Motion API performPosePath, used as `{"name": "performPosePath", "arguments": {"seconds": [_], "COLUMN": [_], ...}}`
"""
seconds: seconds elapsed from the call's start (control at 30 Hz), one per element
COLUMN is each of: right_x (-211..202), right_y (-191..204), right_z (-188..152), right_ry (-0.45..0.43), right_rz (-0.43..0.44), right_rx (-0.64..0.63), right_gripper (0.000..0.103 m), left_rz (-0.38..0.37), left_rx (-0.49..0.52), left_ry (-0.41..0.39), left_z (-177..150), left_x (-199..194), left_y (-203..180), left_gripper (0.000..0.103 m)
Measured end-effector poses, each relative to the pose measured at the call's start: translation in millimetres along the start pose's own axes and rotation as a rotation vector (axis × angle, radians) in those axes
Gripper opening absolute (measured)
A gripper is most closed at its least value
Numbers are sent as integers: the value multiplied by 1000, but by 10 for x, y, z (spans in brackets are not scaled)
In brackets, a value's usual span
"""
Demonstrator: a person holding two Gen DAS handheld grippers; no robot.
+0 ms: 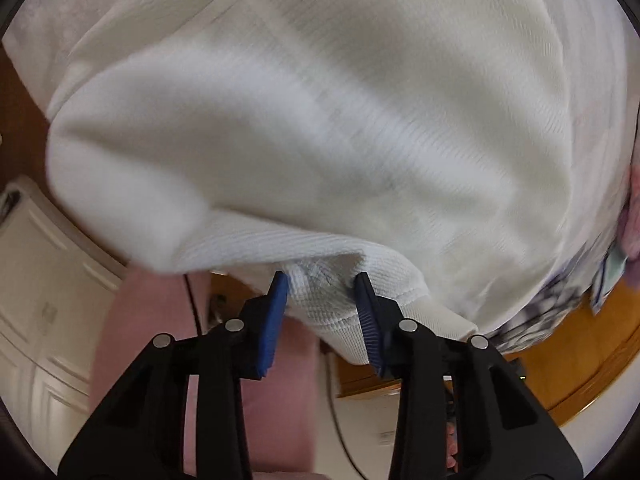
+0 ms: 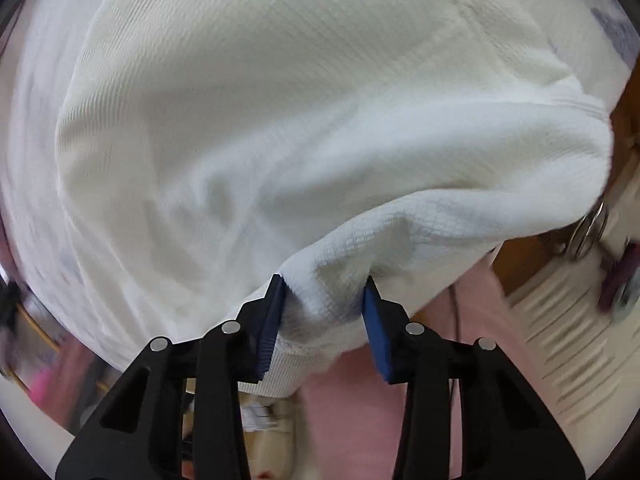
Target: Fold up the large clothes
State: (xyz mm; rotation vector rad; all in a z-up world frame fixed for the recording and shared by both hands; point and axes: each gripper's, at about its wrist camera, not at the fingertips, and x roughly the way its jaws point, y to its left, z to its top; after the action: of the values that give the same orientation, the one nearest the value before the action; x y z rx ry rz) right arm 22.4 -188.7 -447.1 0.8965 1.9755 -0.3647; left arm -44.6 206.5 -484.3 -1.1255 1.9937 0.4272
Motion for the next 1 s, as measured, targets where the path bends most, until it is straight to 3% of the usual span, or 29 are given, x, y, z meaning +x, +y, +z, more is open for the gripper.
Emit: {"name": "performPosePath", "arguments": {"seconds": [0.07,0.17,0.23,0.3,0.4,0.57,0.67,0.77,0.87,0.97,1.0], "right_x": [59,309,435,457,398,21,-149,0,147,173,58], "right_y": [-95,-324,-492,-536,-515,-536,-541,-626,-761,-818,-812], "right_z": [-124,-213,-250,-337,-475,-743,-801,-549,-176,4,-50], "right_ry": [-45,-33,-14,-13,-48,-112,-186,-148,-166,-63,-33], "right_rz": [-88,-94,-110,-150,-312,-214,-242,-238,-223,-251,-218], "right_rx": [-77,-70,-44,-84,-248,-341,-387,-331,-256,-212,-212], "right_gripper": [37,37,39,41,44,44,44,39,37,37,37], "left_rz": [35,132,315,388,276,222,159,189,235,170,167], "left_rx": [12,2,26,66,134,326,376,353,239,115,171], "left_ry": [18,26,-25,-29,-2,-41,-99,-101,-125,-50,-73], "left_z": [-61,-85,-53,-82,-211,-482,-517,-302,140,348,287], "left_x": [113,322,427,496,438,122,-74,-45,12,-35,-179], "left_y": [123,322,424,500,532,315,288,396,622,836,781], "left_gripper": [35,35,35,35,35,36,36,36,36,32,32]}}
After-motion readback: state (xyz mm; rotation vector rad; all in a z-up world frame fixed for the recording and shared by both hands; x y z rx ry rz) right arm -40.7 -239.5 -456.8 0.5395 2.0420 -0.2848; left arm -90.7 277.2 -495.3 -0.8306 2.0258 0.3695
